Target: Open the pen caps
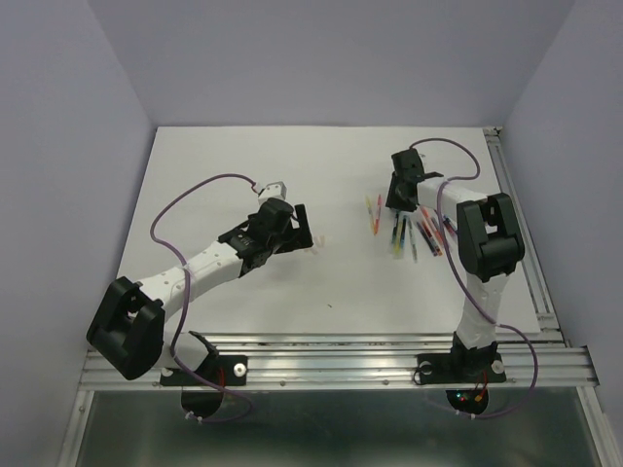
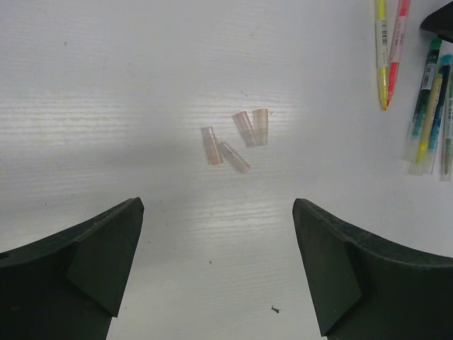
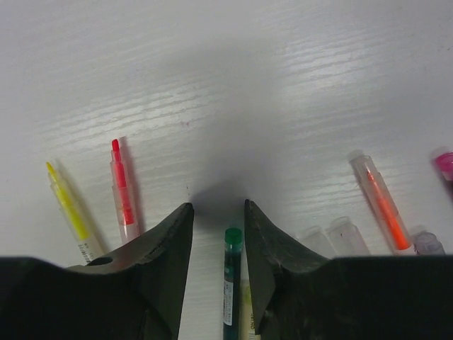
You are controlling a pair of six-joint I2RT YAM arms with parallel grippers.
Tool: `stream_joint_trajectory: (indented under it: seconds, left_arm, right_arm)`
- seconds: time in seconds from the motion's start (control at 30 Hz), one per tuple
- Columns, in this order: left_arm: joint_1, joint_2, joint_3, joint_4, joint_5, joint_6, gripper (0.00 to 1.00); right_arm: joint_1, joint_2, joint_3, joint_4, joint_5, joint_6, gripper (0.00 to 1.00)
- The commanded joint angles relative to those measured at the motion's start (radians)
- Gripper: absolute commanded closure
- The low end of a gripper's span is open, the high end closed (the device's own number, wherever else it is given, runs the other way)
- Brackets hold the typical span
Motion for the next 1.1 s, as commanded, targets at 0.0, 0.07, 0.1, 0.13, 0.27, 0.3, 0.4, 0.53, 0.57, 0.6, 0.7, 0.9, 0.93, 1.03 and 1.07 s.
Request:
stream_joint_trajectory:
  seconds: [0.0, 0.07, 0.1, 0.13, 0.27, 0.3, 0.4, 0.53, 0.57, 0.6, 0.7, 0.9, 0.93, 1.03, 1.07]
  left_arm:
    - [-0.005, -0.03, 0.014, 0.003, -0.026, 0.013, 0.01]
    - [-0.003, -0.031, 0.014, 0.001, -0.028, 0.01, 0.01]
    - [-0.003, -0.033, 0.016, 0.001, -0.028, 0.01, 0.01]
    - [-0.003, -0.033, 0.017, -0.005, -0.028, 0.01, 0.01]
    - [-0.003, -0.025, 0.033, -0.016, -0.035, 0.01, 0.01]
    - [-0.003, -0.025, 0.036, -0.019, -0.035, 0.011, 0.01]
    - [-0.003, -0.025, 0.042, -0.02, -0.037, 0.012, 0.01]
    - [-0.003, -0.03, 0.039, -0.022, -0.037, 0.004, 0.01]
    - [-0.005, -0.028, 0.039, -0.019, -0.037, 0.002, 0.01]
    - [-0.003, -0.03, 0.039, -0.019, -0.035, 0.002, 0.01]
    - [-0.003, -0.022, 0.045, -0.02, -0.031, 0.001, 0.01]
    - [-0.003, -0.014, 0.048, -0.019, -0.029, -0.001, 0.01]
    - [-0.003, -0.014, 0.048, -0.02, -0.031, -0.001, 0.01]
    - [-0.003, -0.016, 0.045, -0.022, -0.032, -0.001, 0.01]
    - [-0.003, -0.013, 0.046, -0.022, -0.034, -0.002, 0.01]
  right_arm:
    - [-0.005, 0.015, -0.026, 0.053, -0.024, -0.019, 0.61]
    - [-0.006, 0.015, -0.038, 0.039, -0.024, -0.01, 0.64]
    - [-0.005, 0.005, -0.046, 0.033, -0.027, 0.003, 0.65]
    - [-0.005, -0.003, -0.063, 0.047, -0.027, 0.007, 0.65]
    - [-0.006, -0.038, -0.135, 0.062, -0.033, 0.027, 0.65]
    - [-0.006, -0.044, -0.146, 0.067, -0.044, 0.032, 0.65]
    - [-0.005, -0.072, -0.178, 0.067, -0.052, 0.038, 0.65]
    - [-0.006, -0.106, -0.222, 0.073, -0.059, 0.043, 0.65]
    - [-0.005, -0.109, -0.229, 0.077, -0.066, 0.043, 0.65]
    - [-0.005, -0.113, -0.235, 0.08, -0.076, 0.043, 0.65]
    - [-0.005, -0.113, -0.244, 0.083, -0.101, 0.05, 0.64]
    - [-0.005, -0.118, -0.252, 0.079, -0.109, 0.058, 0.62]
    - [-0.005, -0.121, -0.252, 0.067, -0.113, 0.067, 0.62]
    - [-0.005, -0.135, -0.279, 0.07, -0.135, 0.081, 0.62]
    - [-0.006, -0.139, -0.284, 0.065, -0.139, 0.083, 0.62]
